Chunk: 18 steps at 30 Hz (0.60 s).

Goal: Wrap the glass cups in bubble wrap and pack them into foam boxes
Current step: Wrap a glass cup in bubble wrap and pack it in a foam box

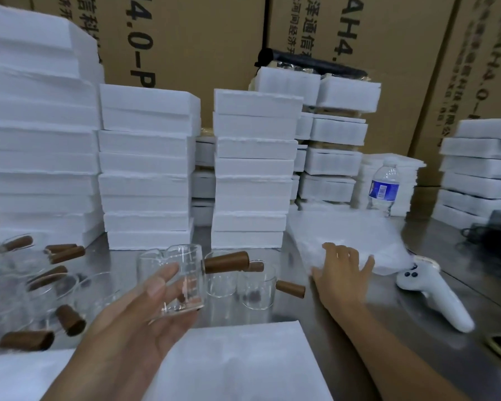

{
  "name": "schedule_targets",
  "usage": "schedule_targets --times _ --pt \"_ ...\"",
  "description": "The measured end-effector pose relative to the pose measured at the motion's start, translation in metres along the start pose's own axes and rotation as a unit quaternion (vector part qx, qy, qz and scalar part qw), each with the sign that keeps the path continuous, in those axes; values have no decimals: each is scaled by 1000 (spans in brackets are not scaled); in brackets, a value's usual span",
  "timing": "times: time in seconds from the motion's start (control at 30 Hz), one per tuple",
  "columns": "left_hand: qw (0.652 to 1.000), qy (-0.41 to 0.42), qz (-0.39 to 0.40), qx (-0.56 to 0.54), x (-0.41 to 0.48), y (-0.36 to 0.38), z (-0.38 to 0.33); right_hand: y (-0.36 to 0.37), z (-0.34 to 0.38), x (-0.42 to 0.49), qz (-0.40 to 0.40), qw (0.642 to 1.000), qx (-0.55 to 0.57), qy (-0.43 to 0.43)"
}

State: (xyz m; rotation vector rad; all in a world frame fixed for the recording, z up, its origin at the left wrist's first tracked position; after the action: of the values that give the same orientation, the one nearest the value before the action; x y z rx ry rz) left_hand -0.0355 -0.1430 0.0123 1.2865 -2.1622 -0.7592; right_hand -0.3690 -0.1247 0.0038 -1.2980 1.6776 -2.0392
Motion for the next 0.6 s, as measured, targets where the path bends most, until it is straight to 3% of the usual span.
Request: schedule_targets --times 0.17,0.37,0.5,0.6 --pt "1000 4 -11 -16 0 -4 2 -3 -2 5 -18 999 -28 8" --pt "1000 -7 -7 -17 -1 -1 1 -15 -7 3 -78 996 16 34" --pt "1000 -5 3 -20 -3 3 2 -32 -14 -9 -136 982 116 55" --pt "999 -9 16 -28 -6 8 1 -48 -17 -27 -175 952 239 76"
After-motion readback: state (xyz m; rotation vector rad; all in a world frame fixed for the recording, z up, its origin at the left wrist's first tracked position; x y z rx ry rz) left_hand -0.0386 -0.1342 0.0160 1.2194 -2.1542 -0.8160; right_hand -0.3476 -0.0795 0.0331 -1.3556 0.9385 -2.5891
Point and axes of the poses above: each hand's wrist, its own x-axis towards the middle knuckle, its own y-axis out of the palm, z = x × y, the point moved 9 cm from there along x, towards the middle knuckle, and after that the axes turned 7 degrees about -x, right-handed, at the moved point
